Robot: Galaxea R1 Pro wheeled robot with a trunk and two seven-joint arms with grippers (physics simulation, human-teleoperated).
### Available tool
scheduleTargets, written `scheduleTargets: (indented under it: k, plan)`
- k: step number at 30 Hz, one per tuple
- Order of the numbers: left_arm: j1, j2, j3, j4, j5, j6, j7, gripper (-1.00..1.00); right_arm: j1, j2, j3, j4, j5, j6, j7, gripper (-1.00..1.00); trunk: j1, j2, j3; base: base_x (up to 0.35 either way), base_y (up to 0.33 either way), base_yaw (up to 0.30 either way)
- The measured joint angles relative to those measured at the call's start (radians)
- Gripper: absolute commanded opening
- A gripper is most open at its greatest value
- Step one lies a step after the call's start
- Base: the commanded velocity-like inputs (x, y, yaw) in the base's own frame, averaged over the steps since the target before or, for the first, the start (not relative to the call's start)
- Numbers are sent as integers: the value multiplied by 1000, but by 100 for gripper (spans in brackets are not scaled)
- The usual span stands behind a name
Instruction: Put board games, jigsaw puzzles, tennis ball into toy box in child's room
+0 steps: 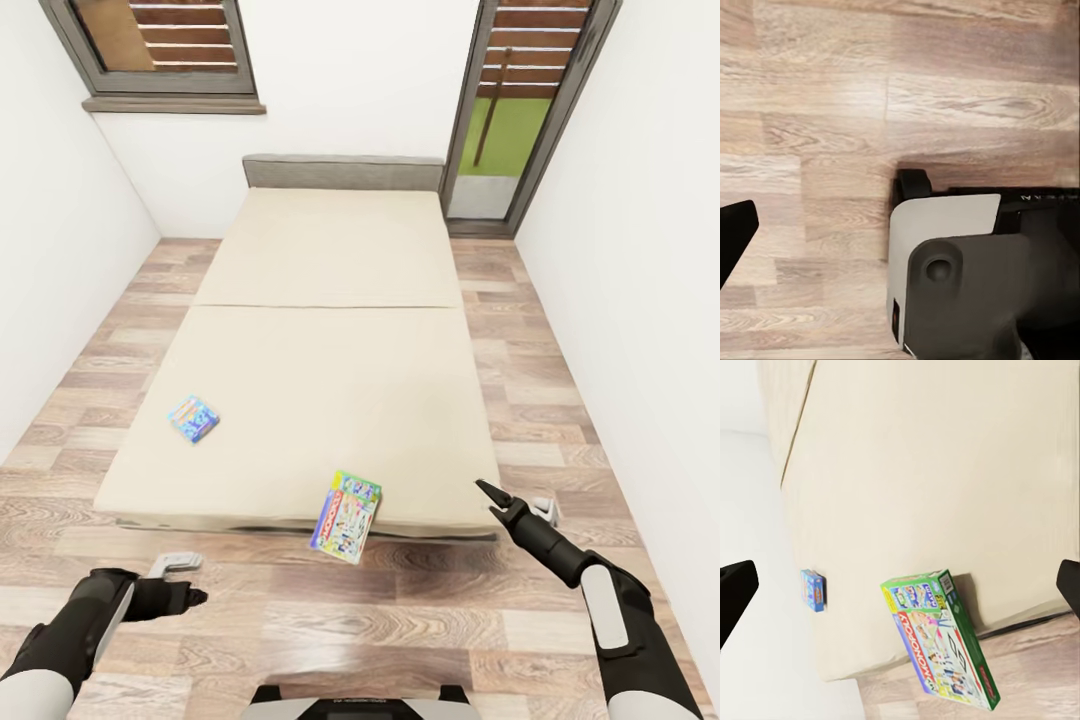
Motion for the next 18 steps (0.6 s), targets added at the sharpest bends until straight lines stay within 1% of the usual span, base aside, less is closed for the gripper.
scheduleTargets:
  k: [1,2,3,4,5,6,7,8,9,10,11,12,15,16,17,18]
  plan:
    - [0,13,-1,-7,0,4,-51,100,0,0,-2,0,0,0,-1,100,0,0,2,0,0,-65]
    - [0,36,-3,-24,-2,9,-151,100,0,0,-5,1,0,0,-2,100,0,0,3,0,0,-65]
    - [1,49,-4,-33,-3,11,-205,100,0,0,-6,2,0,1,-3,100,0,0,5,0,0,-66]
    - [1,73,-4,-49,-4,13,-304,100,0,0,-8,3,0,1,-4,100,0,0,6,0,0,-66]
    - [2,87,-3,-57,-5,14,-355,100,0,0,-9,4,0,1,-4,100,0,0,8,0,0,-66]
    - [2,113,0,-67,-7,14,-447,100,0,0,-10,4,0,1,-4,100,0,0,10,0,0,-66]
    - [3,127,1,-71,-7,14,-492,100,0,0,-10,5,0,1,-4,100,0,0,11,0,0,-66]
    - [3,151,3,-76,-6,14,-570,100,0,0,-11,5,0,1,-5,100,0,0,13,0,0,-67]
    - [3,164,5,-78,-5,14,-608,100,0,0,-11,5,0,1,-5,100,0,0,14,0,0,-68]
    - [3,184,7,-81,-2,14,-675,100,0,1,-11,5,0,1,-5,100,0,0,16,0,0,-68]
    - [3,193,9,-82,-1,15,-708,100,0,1,-11,5,0,1,-5,100,0,0,18,0,0,-69]
    - [3,206,16,-83,1,15,-767,100,0,1,-11,5,0,1,-5,100,0,0,19,0,0,-69]
    - [3,217,35,-84,2,15,-848,100,0,1,-11,6,0,1,-5,100,0,0,24,0,0,-70]
    - [3,221,52,-85,3,15,-894,100,0,1,-11,6,-1,1,-5,100,0,0,26,0,0,-70]
    - [3,222,61,-85,3,15,-917,100,0,1,-11,6,-1,1,-5,100,0,0,27,0,0,-70]
    - [3,224,78,-85,3,16,-955,100,0,1,-11,6,-1,1,-5,100,0,0,29,0,0,-70]
